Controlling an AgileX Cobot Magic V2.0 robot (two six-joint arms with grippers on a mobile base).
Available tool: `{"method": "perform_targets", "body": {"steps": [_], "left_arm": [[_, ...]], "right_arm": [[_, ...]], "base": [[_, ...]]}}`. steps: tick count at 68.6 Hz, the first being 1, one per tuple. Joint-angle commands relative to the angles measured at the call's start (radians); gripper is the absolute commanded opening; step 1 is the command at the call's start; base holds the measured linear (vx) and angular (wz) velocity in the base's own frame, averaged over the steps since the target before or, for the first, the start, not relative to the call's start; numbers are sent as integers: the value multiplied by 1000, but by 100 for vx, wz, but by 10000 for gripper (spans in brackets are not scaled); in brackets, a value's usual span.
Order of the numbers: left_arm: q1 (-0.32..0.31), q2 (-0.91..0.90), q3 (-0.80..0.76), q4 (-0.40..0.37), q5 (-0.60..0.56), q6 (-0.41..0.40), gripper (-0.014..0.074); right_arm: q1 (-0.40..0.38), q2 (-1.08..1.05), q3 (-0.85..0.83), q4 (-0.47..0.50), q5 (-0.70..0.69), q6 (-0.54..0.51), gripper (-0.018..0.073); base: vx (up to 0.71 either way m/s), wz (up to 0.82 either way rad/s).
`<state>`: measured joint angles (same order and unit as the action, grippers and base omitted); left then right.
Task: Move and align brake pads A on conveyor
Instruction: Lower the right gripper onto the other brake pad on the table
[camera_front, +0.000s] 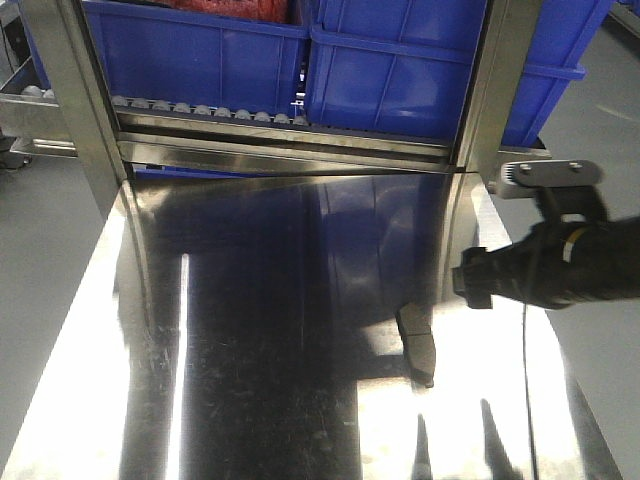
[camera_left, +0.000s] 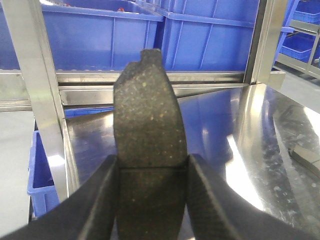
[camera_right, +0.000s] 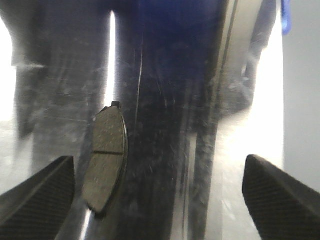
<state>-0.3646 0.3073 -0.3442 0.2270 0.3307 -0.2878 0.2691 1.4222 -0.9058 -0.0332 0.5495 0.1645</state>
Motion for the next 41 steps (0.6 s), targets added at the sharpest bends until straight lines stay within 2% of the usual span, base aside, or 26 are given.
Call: {"method": "perform_targets", "body": {"steps": [1, 15, 41], "left_arm": [[-5, 5, -30, 9, -102, -1, 115], [-5, 5, -30, 9, -102, -1, 115], [-5, 5, -30, 9, -101, -1, 115]], "right_arm": [[34, 76, -92, 2, -5, -18, 626], [113, 295, -215, 1, 36, -3, 623], [122, 443, -254, 2, 76, -6, 593]], "base": [[0, 0], [0, 0], [0, 0]]}}
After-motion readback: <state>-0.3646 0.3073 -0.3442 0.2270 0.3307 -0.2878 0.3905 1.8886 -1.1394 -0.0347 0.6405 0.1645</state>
